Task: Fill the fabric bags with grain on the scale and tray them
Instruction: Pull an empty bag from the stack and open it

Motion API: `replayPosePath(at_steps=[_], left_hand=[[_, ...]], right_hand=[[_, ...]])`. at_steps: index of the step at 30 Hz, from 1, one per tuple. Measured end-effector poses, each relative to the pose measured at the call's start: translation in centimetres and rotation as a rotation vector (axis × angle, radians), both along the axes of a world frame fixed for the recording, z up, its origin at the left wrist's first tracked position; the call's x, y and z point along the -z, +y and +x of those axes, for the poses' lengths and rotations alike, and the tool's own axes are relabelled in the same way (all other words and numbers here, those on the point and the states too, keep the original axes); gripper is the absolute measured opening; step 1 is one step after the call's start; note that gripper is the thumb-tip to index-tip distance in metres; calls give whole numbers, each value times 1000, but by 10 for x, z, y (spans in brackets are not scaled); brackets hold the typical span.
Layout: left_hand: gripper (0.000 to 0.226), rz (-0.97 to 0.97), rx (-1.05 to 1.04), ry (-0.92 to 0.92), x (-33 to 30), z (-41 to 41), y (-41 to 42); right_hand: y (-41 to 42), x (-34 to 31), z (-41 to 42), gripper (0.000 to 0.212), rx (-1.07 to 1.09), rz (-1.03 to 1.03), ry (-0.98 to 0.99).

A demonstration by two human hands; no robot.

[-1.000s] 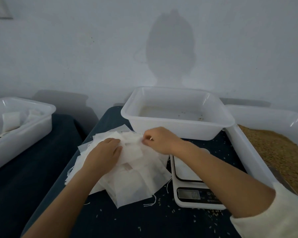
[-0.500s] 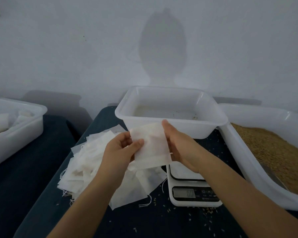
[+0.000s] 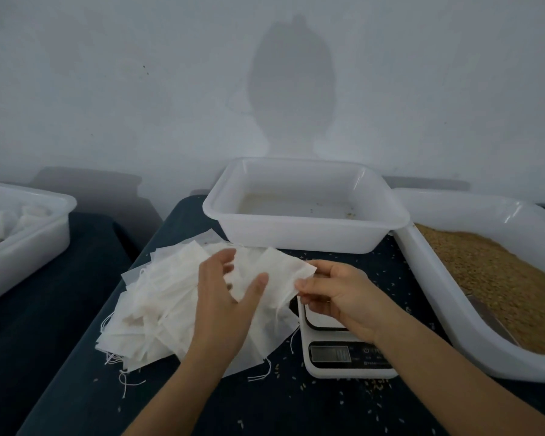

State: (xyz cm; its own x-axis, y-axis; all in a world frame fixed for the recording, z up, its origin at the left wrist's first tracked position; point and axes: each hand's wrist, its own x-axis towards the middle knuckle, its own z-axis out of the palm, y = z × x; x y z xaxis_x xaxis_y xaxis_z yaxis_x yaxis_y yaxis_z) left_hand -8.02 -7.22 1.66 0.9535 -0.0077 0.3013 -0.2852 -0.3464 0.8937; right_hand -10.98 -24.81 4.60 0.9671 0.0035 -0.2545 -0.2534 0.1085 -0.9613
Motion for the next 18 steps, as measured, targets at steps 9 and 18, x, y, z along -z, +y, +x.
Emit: replayPosePath(at_steps=[9,18], left_hand=[[15,-199,394,191,-14,-14,-18],[37,-168,380,262,-18,-9,-13]], right_hand=[[0,-4,0,35,-52,-39,-79],[-16,-13,-1,38,-168,-334,-82]])
